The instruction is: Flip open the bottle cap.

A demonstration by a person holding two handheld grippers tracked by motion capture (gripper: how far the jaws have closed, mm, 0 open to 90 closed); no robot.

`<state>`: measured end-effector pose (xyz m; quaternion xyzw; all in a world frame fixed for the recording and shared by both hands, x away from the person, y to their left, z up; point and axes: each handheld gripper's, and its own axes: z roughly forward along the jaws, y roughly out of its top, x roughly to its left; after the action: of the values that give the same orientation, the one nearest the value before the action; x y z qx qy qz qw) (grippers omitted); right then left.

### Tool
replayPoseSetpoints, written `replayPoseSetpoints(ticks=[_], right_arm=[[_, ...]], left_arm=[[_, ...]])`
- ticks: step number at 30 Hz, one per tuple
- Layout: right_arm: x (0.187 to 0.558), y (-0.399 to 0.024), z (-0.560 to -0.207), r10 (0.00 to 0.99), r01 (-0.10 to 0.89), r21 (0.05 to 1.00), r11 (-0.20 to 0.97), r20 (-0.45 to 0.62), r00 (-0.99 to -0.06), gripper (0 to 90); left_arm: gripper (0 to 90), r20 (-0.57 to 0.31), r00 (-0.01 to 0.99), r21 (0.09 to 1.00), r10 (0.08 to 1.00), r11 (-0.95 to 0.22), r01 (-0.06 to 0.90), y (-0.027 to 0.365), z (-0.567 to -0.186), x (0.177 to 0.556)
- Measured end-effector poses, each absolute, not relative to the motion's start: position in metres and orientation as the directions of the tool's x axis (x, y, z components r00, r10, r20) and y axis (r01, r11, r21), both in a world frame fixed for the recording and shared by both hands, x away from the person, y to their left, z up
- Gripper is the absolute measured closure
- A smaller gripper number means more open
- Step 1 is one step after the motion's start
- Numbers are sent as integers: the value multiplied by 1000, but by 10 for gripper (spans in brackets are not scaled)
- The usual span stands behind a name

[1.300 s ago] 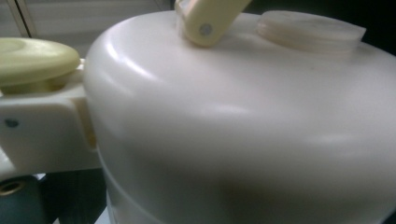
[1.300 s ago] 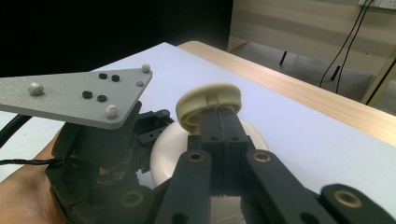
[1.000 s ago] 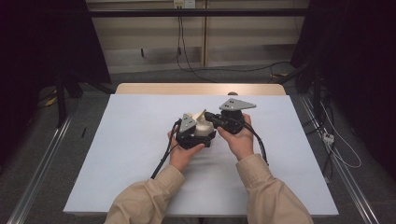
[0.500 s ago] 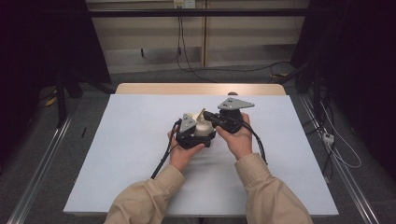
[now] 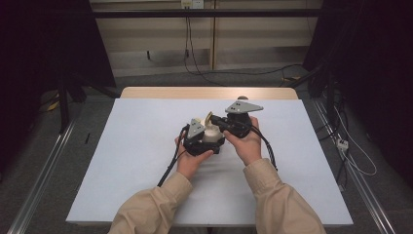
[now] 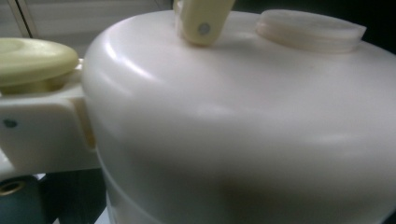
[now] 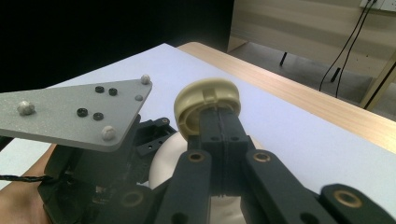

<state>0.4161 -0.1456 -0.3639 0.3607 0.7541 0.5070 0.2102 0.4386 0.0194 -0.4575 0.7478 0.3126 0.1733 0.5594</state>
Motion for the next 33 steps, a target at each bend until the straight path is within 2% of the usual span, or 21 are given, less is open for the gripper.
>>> replayPoseSetpoints(ticks=[33], right_arm=[[421,-139,-367,756,337,912,233,48,-653,900]], left_arm=[[49,-95,745,944,660,-177,278,20,-458,438]])
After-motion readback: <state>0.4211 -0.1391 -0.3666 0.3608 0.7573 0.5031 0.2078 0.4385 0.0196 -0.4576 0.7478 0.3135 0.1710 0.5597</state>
